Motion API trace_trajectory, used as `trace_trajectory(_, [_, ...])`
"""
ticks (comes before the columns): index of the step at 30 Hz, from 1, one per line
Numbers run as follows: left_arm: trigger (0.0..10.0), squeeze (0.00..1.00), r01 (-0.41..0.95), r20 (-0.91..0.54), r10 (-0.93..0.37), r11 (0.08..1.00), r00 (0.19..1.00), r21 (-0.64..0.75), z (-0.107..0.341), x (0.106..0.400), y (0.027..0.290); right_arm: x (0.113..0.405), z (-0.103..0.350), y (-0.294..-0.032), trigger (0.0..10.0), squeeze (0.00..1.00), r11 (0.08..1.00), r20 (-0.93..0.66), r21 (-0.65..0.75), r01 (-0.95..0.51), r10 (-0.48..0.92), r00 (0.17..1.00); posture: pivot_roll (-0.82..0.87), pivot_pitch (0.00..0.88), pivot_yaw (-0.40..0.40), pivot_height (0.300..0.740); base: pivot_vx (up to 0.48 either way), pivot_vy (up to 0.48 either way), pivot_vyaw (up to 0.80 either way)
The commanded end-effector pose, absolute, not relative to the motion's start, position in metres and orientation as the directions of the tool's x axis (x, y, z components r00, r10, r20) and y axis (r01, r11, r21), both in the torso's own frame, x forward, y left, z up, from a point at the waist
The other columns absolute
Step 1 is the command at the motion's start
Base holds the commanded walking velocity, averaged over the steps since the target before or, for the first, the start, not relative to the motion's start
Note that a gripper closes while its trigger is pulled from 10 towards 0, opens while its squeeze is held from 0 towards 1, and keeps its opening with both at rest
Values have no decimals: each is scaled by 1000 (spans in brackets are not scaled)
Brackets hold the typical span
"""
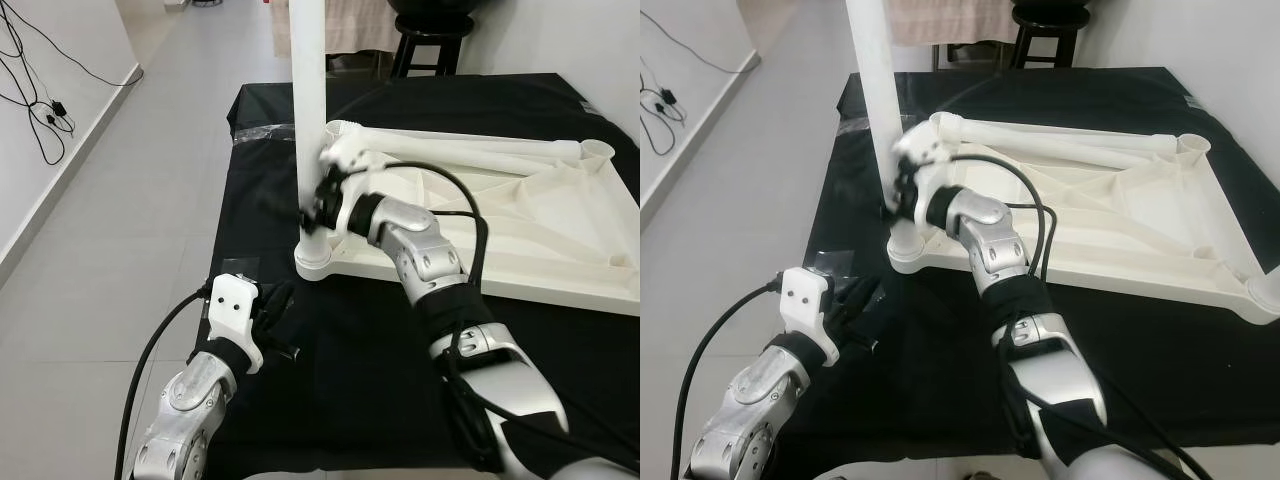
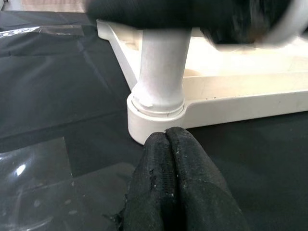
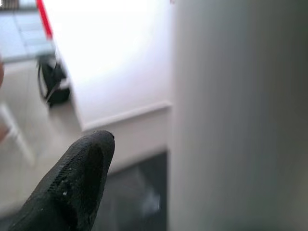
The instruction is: Building children table
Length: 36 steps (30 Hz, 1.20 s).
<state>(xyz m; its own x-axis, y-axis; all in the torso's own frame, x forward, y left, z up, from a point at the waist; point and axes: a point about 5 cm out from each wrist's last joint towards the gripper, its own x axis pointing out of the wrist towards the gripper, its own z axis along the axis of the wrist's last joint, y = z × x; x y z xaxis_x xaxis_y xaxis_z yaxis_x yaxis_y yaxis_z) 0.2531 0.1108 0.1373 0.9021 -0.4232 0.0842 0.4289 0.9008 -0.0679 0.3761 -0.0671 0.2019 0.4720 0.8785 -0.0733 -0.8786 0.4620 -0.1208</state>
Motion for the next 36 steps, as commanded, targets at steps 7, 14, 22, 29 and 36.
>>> trace_trajectory(7, [10000,0,418,79,-413,906,907,-66,135,250,111,380,187,-78,0,0,446,-141,-35,-894,884,446,91,111,-14,740,0,0,0])
trace_trajectory(14, [10000,0,424,79,-418,903,905,-75,136,249,110,387,191,-109,0,0,540,-93,-42,-841,836,541,69,126,-2,740,0,0,0])
trace_trajectory(22, [10000,0,425,80,-420,902,904,-78,137,249,110,382,171,-128,0,0,693,-93,-45,-719,714,694,64,137,-5,740,0,0,0])
trace_trajectory(29, [10000,0,425,80,-419,902,904,-77,137,251,113,346,129,-106,0,0,974,-127,64,-216,223,967,43,133,9,740,0,0,0])
trace_trajectory(36, [10000,0,423,82,-417,903,905,-74,136,253,112,354,134,-71,10000,0,942,-124,22,-334,334,934,51,123,-12,740,0,0,0])
